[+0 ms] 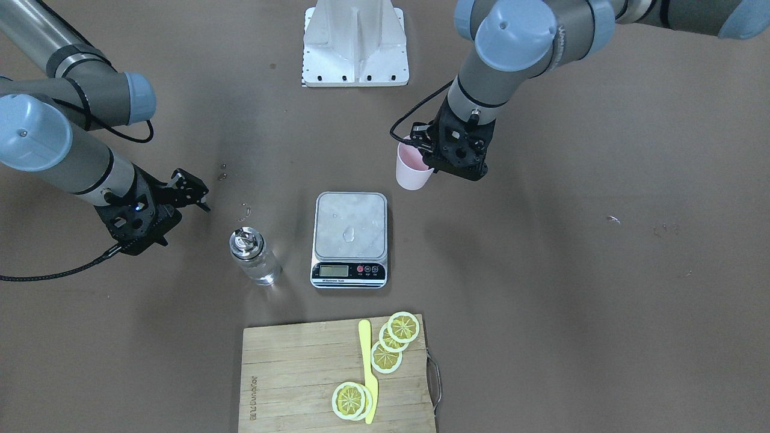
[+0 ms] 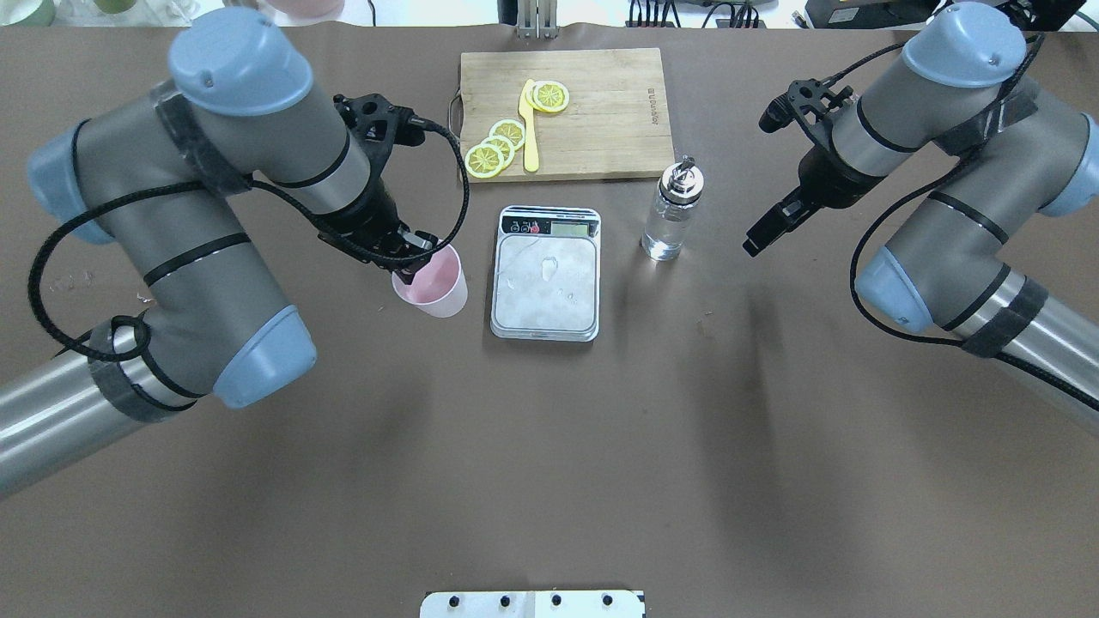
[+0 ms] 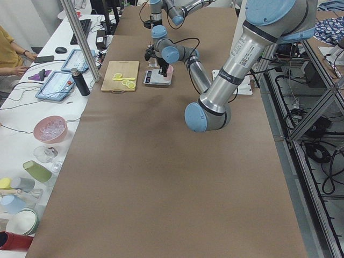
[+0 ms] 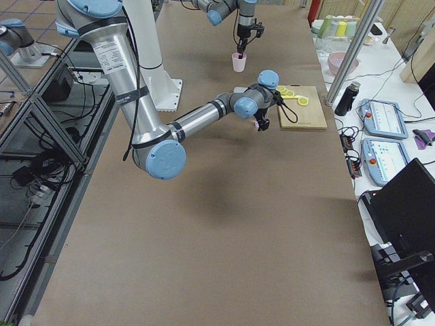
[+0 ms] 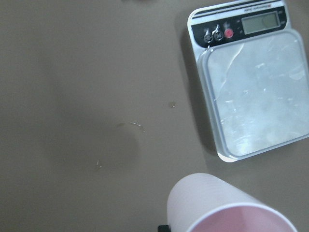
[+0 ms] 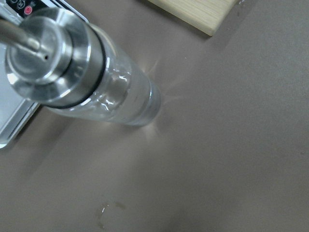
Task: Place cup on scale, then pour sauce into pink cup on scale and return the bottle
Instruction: 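Lift the pink cup with the left gripper and carry it over the scale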
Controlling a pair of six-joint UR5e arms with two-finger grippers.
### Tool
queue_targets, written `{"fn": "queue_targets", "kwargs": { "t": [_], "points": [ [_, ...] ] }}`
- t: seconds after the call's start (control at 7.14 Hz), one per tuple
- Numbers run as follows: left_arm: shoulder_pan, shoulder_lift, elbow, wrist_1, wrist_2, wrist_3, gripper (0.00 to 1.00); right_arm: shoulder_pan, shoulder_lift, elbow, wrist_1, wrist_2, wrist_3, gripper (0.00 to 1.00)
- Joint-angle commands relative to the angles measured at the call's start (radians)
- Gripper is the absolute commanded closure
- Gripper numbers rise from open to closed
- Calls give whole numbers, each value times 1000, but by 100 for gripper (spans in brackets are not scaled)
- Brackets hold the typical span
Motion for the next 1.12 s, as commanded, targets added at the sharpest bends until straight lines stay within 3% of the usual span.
{"fn": "queue_targets", "kwargs": {
  "t": [0.0, 0.42, 0.56, 0.98],
  "points": [
    [-1, -188, 204, 7, 12, -4, 100, -2, 1, 1, 1, 1, 0, 0],
    [1, -297, 383, -23, 35, 18, 100, 0, 1, 1, 1, 1, 0, 0],
    [4, -317, 468, -101, 45, 18, 100, 0, 1, 1, 1, 1, 0, 0],
    [23, -307, 525, -138, 45, 39, 100, 0, 1, 0, 1, -1, 0, 0]
  ]
}}
